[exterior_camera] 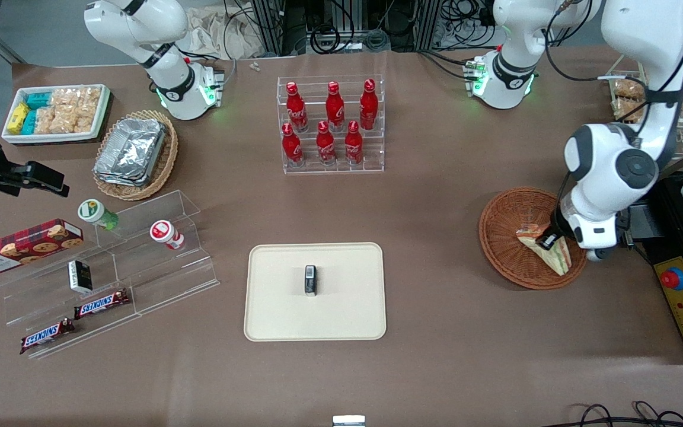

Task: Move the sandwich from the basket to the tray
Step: 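Lift the sandwich up out of the basket with the left gripper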

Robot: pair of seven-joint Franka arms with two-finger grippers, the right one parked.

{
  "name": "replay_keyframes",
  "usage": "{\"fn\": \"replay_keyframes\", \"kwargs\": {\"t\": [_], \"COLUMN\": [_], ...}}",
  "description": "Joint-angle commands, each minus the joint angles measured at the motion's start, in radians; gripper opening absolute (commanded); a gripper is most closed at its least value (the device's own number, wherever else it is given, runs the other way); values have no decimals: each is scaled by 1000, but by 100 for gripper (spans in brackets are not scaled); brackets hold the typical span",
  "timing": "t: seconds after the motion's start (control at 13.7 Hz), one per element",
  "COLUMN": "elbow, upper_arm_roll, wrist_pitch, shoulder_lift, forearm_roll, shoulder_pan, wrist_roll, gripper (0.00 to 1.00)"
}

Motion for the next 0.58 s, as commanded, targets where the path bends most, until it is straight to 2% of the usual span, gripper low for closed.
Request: {"fn": "replay_keyframes", "kwargs": {"t": [0.0, 0.29, 0.51], "elbow": [219, 472, 597], "upper_arm_roll": [-6, -33, -67], "wrist_pitch": [-285, -600, -709], "shoulder_lift": [-4, -4, -6], "forearm_roll": [27, 26, 24], "shoulder_pan": [-7, -9, -9], "wrist_roll": [-31, -30, -16], "gripper": [16, 12, 9]}}
